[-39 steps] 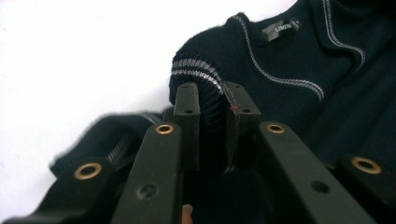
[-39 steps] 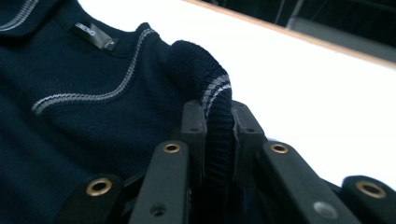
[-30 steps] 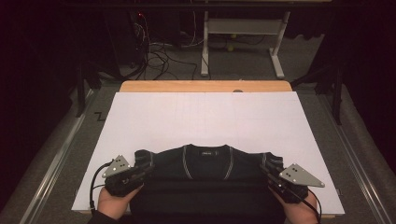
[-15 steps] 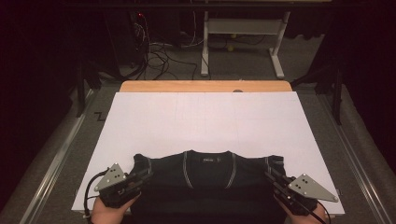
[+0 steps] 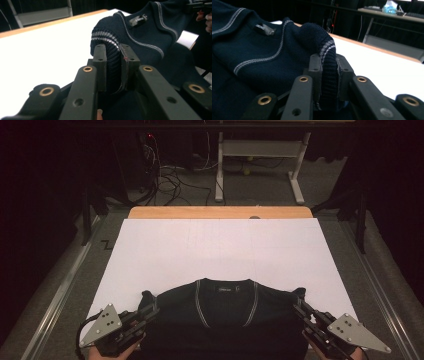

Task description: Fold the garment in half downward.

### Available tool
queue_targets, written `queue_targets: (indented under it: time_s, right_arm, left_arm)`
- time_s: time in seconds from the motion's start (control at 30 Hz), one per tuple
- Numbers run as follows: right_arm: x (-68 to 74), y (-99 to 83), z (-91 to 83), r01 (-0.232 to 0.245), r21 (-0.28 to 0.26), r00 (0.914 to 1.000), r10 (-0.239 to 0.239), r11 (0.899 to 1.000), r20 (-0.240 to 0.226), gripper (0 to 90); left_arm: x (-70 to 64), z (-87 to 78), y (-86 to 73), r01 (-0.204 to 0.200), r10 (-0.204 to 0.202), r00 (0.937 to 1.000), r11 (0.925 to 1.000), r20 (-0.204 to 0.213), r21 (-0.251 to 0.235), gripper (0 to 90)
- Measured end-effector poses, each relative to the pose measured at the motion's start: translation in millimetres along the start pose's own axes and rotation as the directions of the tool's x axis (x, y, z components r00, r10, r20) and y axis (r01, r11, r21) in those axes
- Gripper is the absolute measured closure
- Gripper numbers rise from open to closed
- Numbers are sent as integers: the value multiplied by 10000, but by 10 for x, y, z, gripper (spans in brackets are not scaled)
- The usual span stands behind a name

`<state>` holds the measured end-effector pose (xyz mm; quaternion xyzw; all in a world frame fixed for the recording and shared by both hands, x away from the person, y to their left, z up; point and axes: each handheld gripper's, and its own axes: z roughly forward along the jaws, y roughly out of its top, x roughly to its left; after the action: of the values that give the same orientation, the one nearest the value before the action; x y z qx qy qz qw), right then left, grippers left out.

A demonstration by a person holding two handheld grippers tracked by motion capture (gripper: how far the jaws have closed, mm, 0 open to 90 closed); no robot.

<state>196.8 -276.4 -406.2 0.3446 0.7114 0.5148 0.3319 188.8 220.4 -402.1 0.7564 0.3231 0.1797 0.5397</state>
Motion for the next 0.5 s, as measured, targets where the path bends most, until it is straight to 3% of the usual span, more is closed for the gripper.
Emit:
queue_targets:
  time_s: [0.07,0.17,0.3,0.33,0.37,0.4,0.43,0.47,0.5]
  right_arm:
    - [13,-21,3,2,162,9999,0,9999,-112,788]
    - [35,-126,52,-129,873,9988,169,9961,-451,786]
    - [69,-245,48,-209,1682,9978,312,9855,-593,783]
    - [73,-279,48,-229,1906,9972,359,9814,-651,782]
    - [74,-351,61,-372,2519,9946,602,9670,-843,777]
    - [74,-351,61,-372,2519,9946,602,9670,-843,777]
    - [74,-387,71,-386,2805,9939,659,9591,-886,775]
    - [64,-442,96,-444,3309,9924,797,9426,-937,770]
    - [61,-460,105,-494,3434,9919,865,9379,-935,768]
  left_arm:
    - [3,27,-37,28,-31,9999,9997,123,252,739]
    - [23,77,-156,371,-406,9984,9958,403,841,738]
    - [2,89,-348,772,-851,9955,9839,425,1609,734]
    - [-1,92,-392,894,-986,9942,9794,425,1811,734]
    - [-2,102,-437,982,-1090,9931,9739,421,2048,733]
    - [0,119,-479,1055,-1181,9921,9670,412,2320,733]
    - [3,142,-517,1105,-1248,9914,9591,390,2606,729]
    - [8,164,-550,1157,-1304,9909,9516,332,2847,729]
    - [16,184,-575,1224,-1390,9897,9446,335,3046,728]
